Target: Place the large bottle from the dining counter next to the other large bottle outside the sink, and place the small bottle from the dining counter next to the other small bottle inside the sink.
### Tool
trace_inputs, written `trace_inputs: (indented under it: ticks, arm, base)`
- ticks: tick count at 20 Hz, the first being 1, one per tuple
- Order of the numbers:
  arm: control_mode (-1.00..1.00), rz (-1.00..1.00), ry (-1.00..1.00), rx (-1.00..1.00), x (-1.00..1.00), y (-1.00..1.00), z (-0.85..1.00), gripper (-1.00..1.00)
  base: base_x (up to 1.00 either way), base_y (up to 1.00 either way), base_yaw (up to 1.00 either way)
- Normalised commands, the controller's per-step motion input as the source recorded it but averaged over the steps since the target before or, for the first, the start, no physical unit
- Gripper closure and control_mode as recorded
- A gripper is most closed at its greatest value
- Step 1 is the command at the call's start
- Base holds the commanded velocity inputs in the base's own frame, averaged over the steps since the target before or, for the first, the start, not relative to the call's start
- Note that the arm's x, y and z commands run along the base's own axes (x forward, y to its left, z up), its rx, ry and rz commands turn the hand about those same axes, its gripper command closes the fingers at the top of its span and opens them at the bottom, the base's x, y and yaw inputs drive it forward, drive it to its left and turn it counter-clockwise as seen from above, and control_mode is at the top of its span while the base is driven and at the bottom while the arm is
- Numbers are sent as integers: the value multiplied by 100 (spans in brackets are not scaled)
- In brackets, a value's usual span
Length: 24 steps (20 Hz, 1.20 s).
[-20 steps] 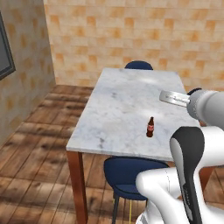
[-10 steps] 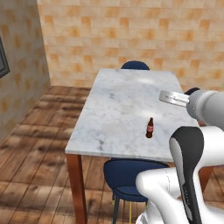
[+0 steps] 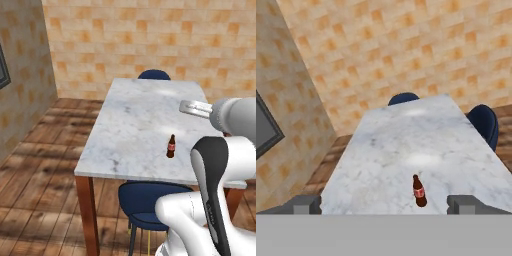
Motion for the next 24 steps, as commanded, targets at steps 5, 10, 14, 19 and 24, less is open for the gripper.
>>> trace_inputs:
  ticks: [5,10,14,19,24]
  arm:
    - [-100,0,4,2,-8,0,22,-100]
    - [-100,-1,5,4,-11,-3,4,-100]
    - [-100,-1,8,4,14,0,2,-100]
    - [-100,0,13,1,31,0,7,-100]
    - [-100,0,12,0,29,0,7,-100]
  base:
    - [0,0,0]
    - [0,0,0]
    - [0,0,0]
    - [0,0,0]
    - [0,0,0]
